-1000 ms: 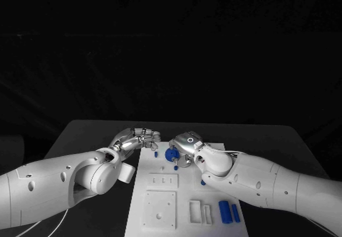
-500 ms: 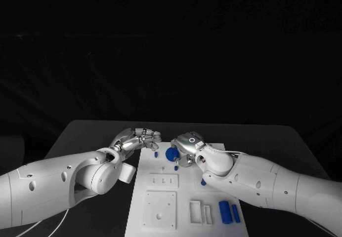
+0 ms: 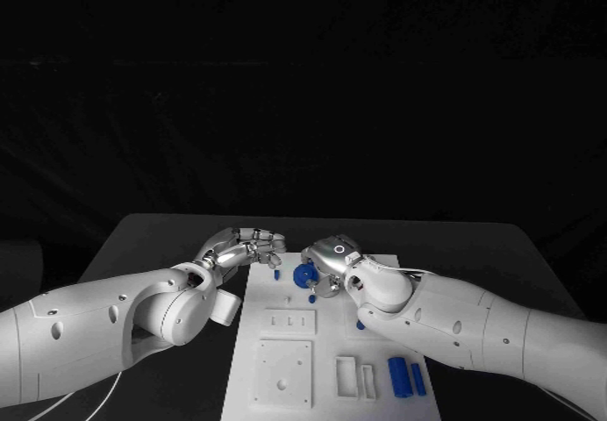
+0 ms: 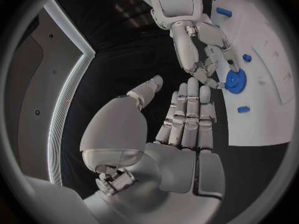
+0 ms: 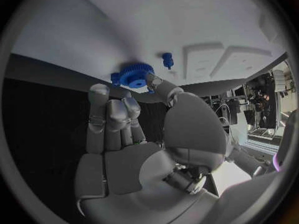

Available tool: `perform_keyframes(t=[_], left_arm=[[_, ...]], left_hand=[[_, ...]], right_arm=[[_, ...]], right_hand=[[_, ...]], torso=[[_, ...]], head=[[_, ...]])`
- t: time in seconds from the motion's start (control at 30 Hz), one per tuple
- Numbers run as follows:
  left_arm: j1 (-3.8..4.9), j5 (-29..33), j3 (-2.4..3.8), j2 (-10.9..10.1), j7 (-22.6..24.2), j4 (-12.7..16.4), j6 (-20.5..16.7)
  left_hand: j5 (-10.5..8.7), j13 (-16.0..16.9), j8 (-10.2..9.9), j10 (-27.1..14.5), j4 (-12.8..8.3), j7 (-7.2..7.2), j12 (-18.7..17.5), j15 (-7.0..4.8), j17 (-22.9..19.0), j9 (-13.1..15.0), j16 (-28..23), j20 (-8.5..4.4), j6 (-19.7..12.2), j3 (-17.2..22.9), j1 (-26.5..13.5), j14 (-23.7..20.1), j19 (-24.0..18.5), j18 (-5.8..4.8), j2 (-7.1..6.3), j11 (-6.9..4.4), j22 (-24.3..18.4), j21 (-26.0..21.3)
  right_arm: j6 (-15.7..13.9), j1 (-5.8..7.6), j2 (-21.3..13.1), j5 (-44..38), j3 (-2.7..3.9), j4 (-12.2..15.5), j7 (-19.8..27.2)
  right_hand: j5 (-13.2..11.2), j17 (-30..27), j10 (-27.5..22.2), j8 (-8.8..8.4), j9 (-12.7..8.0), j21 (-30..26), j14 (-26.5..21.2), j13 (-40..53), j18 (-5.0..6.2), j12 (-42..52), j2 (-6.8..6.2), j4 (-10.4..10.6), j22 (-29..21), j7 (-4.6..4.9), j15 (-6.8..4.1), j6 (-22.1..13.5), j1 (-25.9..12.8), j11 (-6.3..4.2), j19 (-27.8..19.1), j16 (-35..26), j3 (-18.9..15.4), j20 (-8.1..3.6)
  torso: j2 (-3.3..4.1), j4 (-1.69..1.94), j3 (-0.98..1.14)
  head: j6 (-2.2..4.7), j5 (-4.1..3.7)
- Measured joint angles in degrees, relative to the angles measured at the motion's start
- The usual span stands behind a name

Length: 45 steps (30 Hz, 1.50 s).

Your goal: Assemble the parts on the task board

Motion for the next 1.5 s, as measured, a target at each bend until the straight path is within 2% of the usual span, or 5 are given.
perform_keyframes(t=[0.3, 0.6, 0.7, 0.8, 1.5], left_arm=[[0.0, 0.0, 0.0, 0.0, -0.1, 0.0, 0.0], [0.0, 0.0, 0.0, 0.0, -0.2, 0.0, 0.0], [0.0, 0.0, 0.0, 0.0, -0.2, 0.0, 0.0], [0.0, 0.0, 0.0, 0.0, -0.3, 0.0, 0.0], [0.0, 0.0, 0.0, -0.4, -0.4, 0.1, 0.0]], left_hand=[[0.0, 0.0, 0.0, 0.0, 0.0, 0.0, 0.0, 0.0, 0.0, -0.1, 0.0, 0.15, 0.0, 0.0, 0.0, 0.0, -0.2, 0.0, 0.0, 0.0, 0.0, 0.0], [0.0, 0.0, -0.2, -0.2, 0.0, 0.21, -0.2, 0.0, 0.1, -0.1, -0.2, 0.15, -0.2, 0.0, -0.2, 0.0, -0.2, -0.01, 0.23, 0.21, 0.0, 0.0], [0.0, 0.0, -0.2, -0.2, 0.0, 0.2, -0.5, 0.0, 0.2, -0.1, -0.2, 0.15, -0.2, 0.0, -0.4, 0.0, -0.2, -0.01, 0.03, 0.21, 0.0, 0.0], [0.0, 0.0, -0.2, -0.2, 0.0, 0.31, -0.5, 0.0, 0.2, -0.1, -0.2, 0.15, -0.3, 0.0, -0.5, 0.0, -0.2, -0.02, -0.08, 0.21, 0.0, 0.0], [0.0, 0.0, -0.2, -0.2, 0.0, 0.41, -0.5, 0.0, 0.3, -0.2, -0.2, 0.15, -0.4, 0.0, -0.5, 0.0, -0.2, -0.02, -0.08, 0.2, 0.0, 0.0]], right_arm=[[0.7, -0.01, -0.3, 2.1, 0.0, 0.1, 0.2], [2.8, 0.21, -0.3, 6.6, 0.14, -0.5, 1.3], [2.9, 0.26, -0.4, 7.5, 0.17, -0.5, 1.6], [2.9, 0.27, -0.5, 8.1, 0.18, -0.5, 1.8], [3.3, 0.0, -3.0, 9.9, -0.02, 1.9, 1.9]], right_hand=[[1.8, 0.2, 0.0, 0.0, 0.0, 0.0, 0.0, 0.1, 0.0, 0.0, -0.19, 1.4, 0.0, -0.02, 0.0, 0.0, -0.3, -0.01, -0.1, 0.0, 0.3, 0.08], [1.9, 0.4, 0.0, 0.29, 0.1, -0.2, 0.0, 0.4, 0.0, 0.3, 1.68, 4.0, 0.0, -0.32, -0.01, 0.3, -2.1, -0.02, -0.1, -0.2, 0.9, 0.1], [-2.3, 0.5, 0.0, 0.29, 0.1, -0.4, 0.0, 0.4, 0.01, 0.3, 2.57, 5.7, 0.0, -0.32, -0.01, 0.3, -2.0, -0.02, -0.1, -0.2, 3.2, 0.1], [-2.9, 0.6, 0.0, 0.29, 0.0, -0.4, 0.0, 0.4, 0.0, 0.4, 2.57, 6.5, 0.0, -0.32, -0.01, 0.3, -2.0, -0.02, -0.1, -0.2, 4.1, 0.1], [-2.9, 0.9, 0.2, 0.18, 0.4, -0.4, 0.0, 0.6, 0.0, 0.7, 1.96, 6.2, 0.0, -0.3, -0.01, -0.1, -2.6, -0.25, 0.2, -0.2, 3.5, -0.03]], torso=[[-0.01, 0.01, -0.01], [-0.01, -0.04, -0.01], [-0.01, -0.07, 0.03], [-0.01, -0.07, 0.03], [-0.01, -0.15, 0.04]], head=[[0.06, 0.03], [0.07, 0.04], [0.05, 0.11], [0.04, 0.12], [-0.02, 0.12]])
